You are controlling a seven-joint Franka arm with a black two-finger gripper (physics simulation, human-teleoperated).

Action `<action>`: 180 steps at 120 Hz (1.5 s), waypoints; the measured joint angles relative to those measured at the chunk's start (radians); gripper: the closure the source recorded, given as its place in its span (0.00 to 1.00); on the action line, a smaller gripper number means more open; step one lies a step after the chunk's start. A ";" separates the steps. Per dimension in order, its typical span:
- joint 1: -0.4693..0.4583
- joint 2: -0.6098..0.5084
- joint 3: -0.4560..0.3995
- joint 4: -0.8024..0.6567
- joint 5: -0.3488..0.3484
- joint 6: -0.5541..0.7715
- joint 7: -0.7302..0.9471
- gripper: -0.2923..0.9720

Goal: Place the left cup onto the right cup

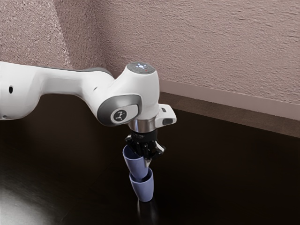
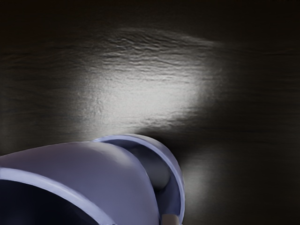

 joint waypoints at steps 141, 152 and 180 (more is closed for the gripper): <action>-0.019 0.038 -0.001 -0.012 -0.010 0.014 -0.009 0.48; -0.018 0.038 -0.001 -0.012 -0.010 0.014 -0.011 0.39; -0.018 0.038 -0.001 -0.011 -0.008 0.015 -0.016 0.28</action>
